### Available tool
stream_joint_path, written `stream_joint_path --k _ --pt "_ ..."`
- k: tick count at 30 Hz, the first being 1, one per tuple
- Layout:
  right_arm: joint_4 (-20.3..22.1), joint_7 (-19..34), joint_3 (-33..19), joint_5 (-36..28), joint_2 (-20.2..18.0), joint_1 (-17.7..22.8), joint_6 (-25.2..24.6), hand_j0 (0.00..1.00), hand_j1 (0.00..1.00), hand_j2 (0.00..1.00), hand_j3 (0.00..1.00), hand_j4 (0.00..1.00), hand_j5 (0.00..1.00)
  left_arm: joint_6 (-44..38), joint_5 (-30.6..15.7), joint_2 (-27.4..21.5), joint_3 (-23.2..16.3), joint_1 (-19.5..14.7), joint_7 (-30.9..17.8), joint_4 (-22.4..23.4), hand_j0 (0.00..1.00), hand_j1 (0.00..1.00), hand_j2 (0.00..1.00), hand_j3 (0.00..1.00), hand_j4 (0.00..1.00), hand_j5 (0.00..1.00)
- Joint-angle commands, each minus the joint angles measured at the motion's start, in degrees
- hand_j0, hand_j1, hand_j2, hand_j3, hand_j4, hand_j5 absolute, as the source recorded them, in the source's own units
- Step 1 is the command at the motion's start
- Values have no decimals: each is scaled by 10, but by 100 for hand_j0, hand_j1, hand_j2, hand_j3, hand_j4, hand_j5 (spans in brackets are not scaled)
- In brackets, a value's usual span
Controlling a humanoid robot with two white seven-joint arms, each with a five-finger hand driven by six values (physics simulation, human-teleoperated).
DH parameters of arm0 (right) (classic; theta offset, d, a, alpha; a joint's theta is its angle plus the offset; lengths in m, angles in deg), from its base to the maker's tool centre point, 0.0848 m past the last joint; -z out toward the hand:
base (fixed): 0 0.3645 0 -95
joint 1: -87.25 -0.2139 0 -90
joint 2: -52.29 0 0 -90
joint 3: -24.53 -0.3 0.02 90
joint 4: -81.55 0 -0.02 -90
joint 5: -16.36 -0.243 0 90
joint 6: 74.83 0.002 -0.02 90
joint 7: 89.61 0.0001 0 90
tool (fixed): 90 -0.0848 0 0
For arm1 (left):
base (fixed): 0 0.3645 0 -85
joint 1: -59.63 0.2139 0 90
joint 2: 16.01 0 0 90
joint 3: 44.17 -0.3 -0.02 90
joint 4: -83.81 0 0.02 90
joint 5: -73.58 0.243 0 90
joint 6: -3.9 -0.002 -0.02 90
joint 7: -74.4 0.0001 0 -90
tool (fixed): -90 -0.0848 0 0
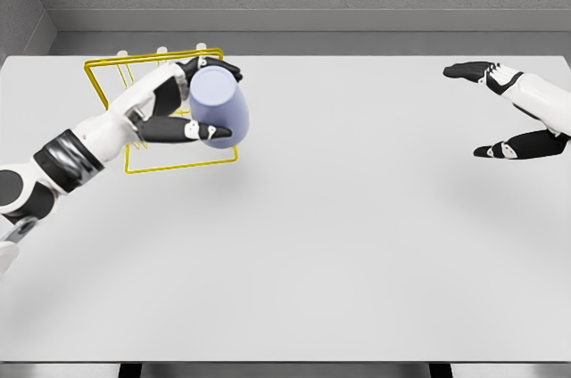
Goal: Place the cup on the cup holder with both arms
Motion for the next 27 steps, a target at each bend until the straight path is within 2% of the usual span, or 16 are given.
stream_joint_path --k 1,8,27 --pt "0 0 0 -4 -1 1 -2 100 100 100 100 100 100 1 -6 -7 5 0 0 0 69 69 69 69 69 69" --pt "1 0 0 -4 -1 0 -2 100 100 100 100 100 100 0 -12 -13 14 1 0 1 69 69 69 69 69 69" --pt "-2 0 0 -3 -1 0 -2 100 100 100 100 100 100 0 -20 -12 28 -1 0 42 70 70 70 70 70 70"
